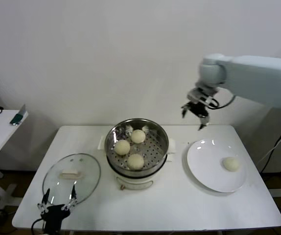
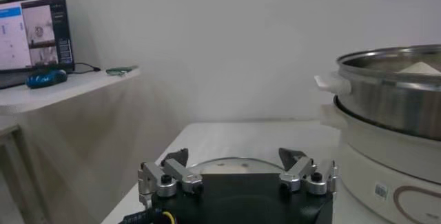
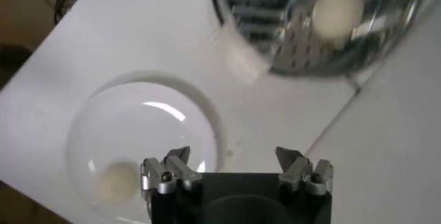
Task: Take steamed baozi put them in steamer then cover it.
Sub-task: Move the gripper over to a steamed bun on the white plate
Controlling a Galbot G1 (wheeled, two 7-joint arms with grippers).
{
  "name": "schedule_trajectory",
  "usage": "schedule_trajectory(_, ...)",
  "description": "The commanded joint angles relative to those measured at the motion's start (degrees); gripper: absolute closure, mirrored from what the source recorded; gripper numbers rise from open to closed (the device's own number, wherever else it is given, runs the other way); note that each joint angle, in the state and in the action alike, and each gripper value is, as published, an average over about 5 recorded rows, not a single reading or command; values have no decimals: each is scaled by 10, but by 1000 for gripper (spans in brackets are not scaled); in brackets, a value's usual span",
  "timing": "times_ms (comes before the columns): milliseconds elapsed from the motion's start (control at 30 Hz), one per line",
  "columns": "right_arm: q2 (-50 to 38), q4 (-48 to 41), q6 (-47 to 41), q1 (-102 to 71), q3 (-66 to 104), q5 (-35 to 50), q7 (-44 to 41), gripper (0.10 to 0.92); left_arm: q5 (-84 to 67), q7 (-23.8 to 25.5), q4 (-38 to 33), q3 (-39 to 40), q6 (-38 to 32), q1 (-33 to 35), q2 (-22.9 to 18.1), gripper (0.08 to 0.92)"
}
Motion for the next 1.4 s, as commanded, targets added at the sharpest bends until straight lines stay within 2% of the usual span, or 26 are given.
schedule_trajectory(33, -164, -50, -80, -93, -8, -44, 16, 203, -1, 0, 0, 0, 1, -1, 0, 177)
schedule_trajectory(167, -175, -64, -96, -180, 61, -111, 36, 203, 1, 1, 3, 0, 0, 0, 0, 177)
schedule_trajectory(333, -167, -84, -122, -268, 140, -150, 64, 203, 3, 3, 6, 2, 0, 2, -1, 177)
schedule_trajectory(733, -134, -158, -139, -407, 281, -160, 92, 203, 13, 1, 16, 3, -4, 8, -9, 177)
schedule_trajectory(1233, -112, -193, -130, -422, 314, -151, 79, 204, 25, 0, 16, 4, -3, 10, -10, 177)
schedule_trajectory(1400, -105, -207, -125, -421, 316, -147, 74, 244, 25, -1, 15, 4, -3, 11, -10, 177)
